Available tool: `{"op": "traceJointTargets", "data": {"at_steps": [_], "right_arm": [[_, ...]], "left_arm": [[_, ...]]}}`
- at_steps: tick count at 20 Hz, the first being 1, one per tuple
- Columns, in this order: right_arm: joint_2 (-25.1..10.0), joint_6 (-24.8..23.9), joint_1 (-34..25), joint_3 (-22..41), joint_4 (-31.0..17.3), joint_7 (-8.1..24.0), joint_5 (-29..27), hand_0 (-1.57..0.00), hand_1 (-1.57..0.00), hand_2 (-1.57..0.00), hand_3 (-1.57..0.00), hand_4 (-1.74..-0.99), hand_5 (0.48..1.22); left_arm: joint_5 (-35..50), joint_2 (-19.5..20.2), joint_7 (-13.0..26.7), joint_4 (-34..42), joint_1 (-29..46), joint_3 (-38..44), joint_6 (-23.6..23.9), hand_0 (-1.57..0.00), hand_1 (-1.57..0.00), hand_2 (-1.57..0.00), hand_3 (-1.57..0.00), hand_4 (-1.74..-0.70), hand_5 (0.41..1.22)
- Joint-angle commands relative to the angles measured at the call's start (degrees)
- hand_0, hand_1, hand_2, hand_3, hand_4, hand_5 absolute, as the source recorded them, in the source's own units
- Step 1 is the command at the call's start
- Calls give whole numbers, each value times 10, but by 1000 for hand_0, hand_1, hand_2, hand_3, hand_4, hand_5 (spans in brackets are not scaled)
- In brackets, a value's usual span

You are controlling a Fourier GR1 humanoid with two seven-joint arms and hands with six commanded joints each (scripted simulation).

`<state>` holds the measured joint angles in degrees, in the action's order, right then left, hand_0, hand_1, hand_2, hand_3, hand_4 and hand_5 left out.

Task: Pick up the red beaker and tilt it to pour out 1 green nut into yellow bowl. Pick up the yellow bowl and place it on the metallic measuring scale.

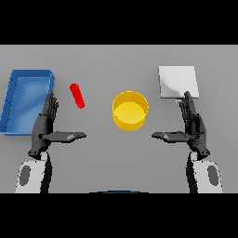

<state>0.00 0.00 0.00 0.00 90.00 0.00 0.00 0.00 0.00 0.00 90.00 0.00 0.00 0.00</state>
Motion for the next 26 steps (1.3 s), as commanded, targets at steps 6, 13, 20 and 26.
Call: {"op": "traceJointTargets", "data": {"at_steps": [6,13,20,26], "right_arm": [[-6,8,15,0,10,-9,-5,1,1,1,1,-1167,599],[-38,-48,77,67,74,-49,162,1,1,1,1,-1173,593],[-44,-29,78,63,84,-53,140,1,1,1,1,-1236,623],[-45,-18,78,57,81,-67,121,1,1,1,1,-1280,634]], "left_arm": [[12,15,-3,-6,-4,14,-9,1,1,1,1,-1151,599],[-47,54,23,68,44,-35,-22,1,1,1,1,-1164,602],[-76,42,10,-17,-17,-41,-13,1,1,1,1,-1208,615],[-95,44,-23,-142,-109,-22,-2,1,1,1,1,-1248,650]]}}
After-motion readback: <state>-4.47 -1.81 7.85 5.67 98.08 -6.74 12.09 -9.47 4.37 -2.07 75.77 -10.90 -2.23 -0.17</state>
